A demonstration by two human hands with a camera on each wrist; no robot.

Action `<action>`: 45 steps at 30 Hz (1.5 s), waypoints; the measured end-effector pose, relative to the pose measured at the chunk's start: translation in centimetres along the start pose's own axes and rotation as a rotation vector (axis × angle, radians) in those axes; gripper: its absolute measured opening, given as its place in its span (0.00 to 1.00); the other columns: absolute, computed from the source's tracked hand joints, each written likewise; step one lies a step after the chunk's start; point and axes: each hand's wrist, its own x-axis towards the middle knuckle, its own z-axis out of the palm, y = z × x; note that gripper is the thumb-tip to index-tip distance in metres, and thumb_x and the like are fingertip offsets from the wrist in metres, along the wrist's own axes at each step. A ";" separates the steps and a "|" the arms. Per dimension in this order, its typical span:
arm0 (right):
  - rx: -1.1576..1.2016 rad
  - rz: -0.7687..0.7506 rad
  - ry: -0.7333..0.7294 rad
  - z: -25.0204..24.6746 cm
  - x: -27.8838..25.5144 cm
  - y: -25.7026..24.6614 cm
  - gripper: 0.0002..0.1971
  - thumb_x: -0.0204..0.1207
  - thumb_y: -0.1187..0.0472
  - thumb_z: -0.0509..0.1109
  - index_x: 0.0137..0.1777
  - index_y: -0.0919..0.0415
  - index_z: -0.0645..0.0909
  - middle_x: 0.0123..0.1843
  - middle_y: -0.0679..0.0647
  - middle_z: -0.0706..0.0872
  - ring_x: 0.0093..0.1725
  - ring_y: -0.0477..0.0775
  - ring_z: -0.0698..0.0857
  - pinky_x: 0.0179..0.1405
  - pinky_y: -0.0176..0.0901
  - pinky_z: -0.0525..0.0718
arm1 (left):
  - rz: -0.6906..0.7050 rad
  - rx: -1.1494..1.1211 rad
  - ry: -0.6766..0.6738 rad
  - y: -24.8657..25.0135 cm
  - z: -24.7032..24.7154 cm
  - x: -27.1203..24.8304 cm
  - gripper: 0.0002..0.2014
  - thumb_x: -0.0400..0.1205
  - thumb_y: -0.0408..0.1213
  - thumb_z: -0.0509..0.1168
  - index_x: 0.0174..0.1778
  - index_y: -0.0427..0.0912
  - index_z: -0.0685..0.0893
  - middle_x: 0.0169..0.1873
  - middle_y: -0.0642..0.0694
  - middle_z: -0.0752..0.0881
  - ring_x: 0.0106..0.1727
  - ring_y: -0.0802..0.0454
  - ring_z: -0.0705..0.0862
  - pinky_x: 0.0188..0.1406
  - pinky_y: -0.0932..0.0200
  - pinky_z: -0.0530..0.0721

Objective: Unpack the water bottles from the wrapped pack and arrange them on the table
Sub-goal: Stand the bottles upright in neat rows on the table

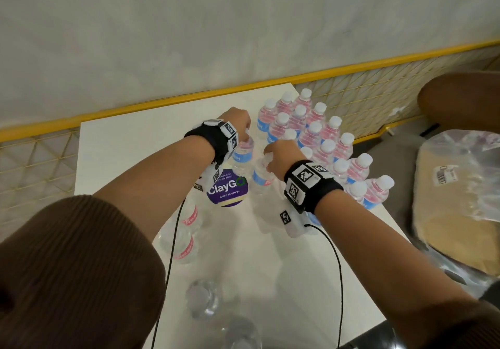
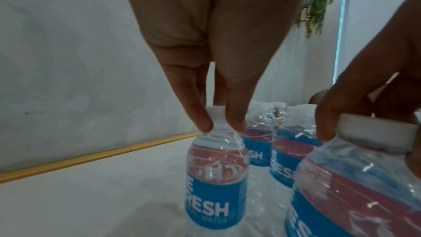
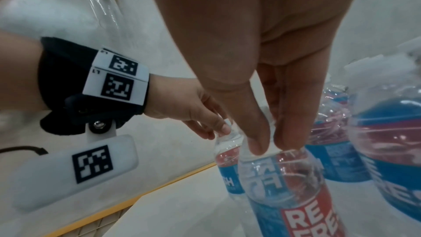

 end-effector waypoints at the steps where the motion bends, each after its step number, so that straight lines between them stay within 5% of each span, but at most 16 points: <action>1: 0.015 0.010 0.003 -0.1 0.4 -0.1 0.18 0.79 0.69 0.63 0.68 0.64 0.79 0.65 0.64 0.81 0.65 0.63 0.80 0.61 0.49 0.80 | -0.016 -0.019 0.015 -0.3 -0.1 0.5 0.16 0.77 0.39 0.71 0.59 0.35 0.85 0.55 0.35 0.87 0.52 0.38 0.85 0.44 0.56 0.77; 6: 0.169 0.066 0.047 0.4 1.8 0.4 0.21 0.78 0.67 0.63 0.72 0.63 0.73 0.64 0.65 0.80 0.65 0.65 0.80 0.54 0.47 0.77 | -0.030 -0.111 0.039 -2.2 0.5 2.4 0.22 0.77 0.47 0.71 0.63 0.40 0.81 0.61 0.38 0.82 0.60 0.38 0.82 0.52 0.55 0.77; 11: 0.478 0.210 0.105 3.1 0.4 1.1 0.32 0.77 0.60 0.70 0.79 0.59 0.62 0.70 0.60 0.78 0.68 0.60 0.79 0.63 0.46 0.76 | -0.019 -0.374 -0.102 -3.8 2.0 2.8 0.25 0.77 0.42 0.72 0.69 0.41 0.76 0.64 0.39 0.81 0.64 0.39 0.80 0.48 0.56 0.78; 15: 0.717 0.261 0.103 5.9 0.4 1.2 0.35 0.75 0.55 0.73 0.79 0.52 0.62 0.63 0.56 0.82 0.62 0.64 0.83 0.63 0.57 0.82 | -0.046 -0.526 -0.137 -4.5 2.1 3.0 0.24 0.76 0.41 0.74 0.68 0.45 0.77 0.60 0.39 0.82 0.61 0.37 0.82 0.52 0.43 0.88; 22: 0.791 0.305 0.122 6.6 2.5 0.9 0.37 0.74 0.49 0.73 0.80 0.46 0.60 0.54 0.54 0.80 0.55 0.63 0.86 0.60 0.57 0.84 | -0.035 -0.416 -0.073 -3.7 1.7 4.6 0.25 0.77 0.40 0.72 0.68 0.36 0.76 0.61 0.36 0.82 0.62 0.36 0.82 0.61 0.45 0.83; 26: 0.823 0.299 0.159 6.9 3.8 0.6 0.35 0.77 0.51 0.70 0.81 0.49 0.58 0.65 0.59 0.80 0.62 0.62 0.83 0.63 0.59 0.82 | -0.052 -0.400 -0.023 -3.3 1.7 5.8 0.27 0.77 0.43 0.72 0.71 0.39 0.73 0.65 0.37 0.81 0.65 0.37 0.79 0.64 0.50 0.79; 31: 0.797 0.309 0.215 7.1 5.0 0.3 0.29 0.81 0.57 0.65 0.80 0.56 0.60 0.69 0.60 0.80 0.68 0.59 0.80 0.58 0.44 0.76 | -0.084 -0.470 0.030 -3.4 2.5 6.7 0.30 0.79 0.42 0.70 0.76 0.43 0.68 0.68 0.38 0.79 0.67 0.39 0.78 0.61 0.57 0.74; 36: 0.727 0.278 0.237 5.7 5.1 0.2 0.32 0.80 0.54 0.67 0.81 0.57 0.58 0.66 0.62 0.81 0.66 0.60 0.80 0.60 0.45 0.75 | -0.063 -0.489 0.040 -3.9 2.6 6.7 0.30 0.81 0.44 0.67 0.79 0.49 0.64 0.72 0.39 0.76 0.68 0.40 0.79 0.67 0.53 0.76; 40: 0.551 0.174 0.321 2.5 5.5 0.0 0.28 0.79 0.48 0.67 0.76 0.58 0.67 0.63 0.62 0.84 0.61 0.60 0.83 0.56 0.44 0.77 | 0.015 -0.518 0.111 -4.5 1.7 6.4 0.21 0.82 0.42 0.64 0.72 0.54 0.75 0.69 0.45 0.80 0.65 0.47 0.82 0.64 0.62 0.72; 45: 0.275 0.094 0.224 -0.9 7.7 -1.0 0.21 0.79 0.52 0.68 0.66 0.63 0.79 0.63 0.61 0.84 0.62 0.60 0.82 0.51 0.40 0.74 | 0.037 -0.481 0.164 -4.3 0.7 6.7 0.15 0.83 0.40 0.65 0.65 0.48 0.84 0.62 0.44 0.85 0.65 0.49 0.81 0.59 0.66 0.70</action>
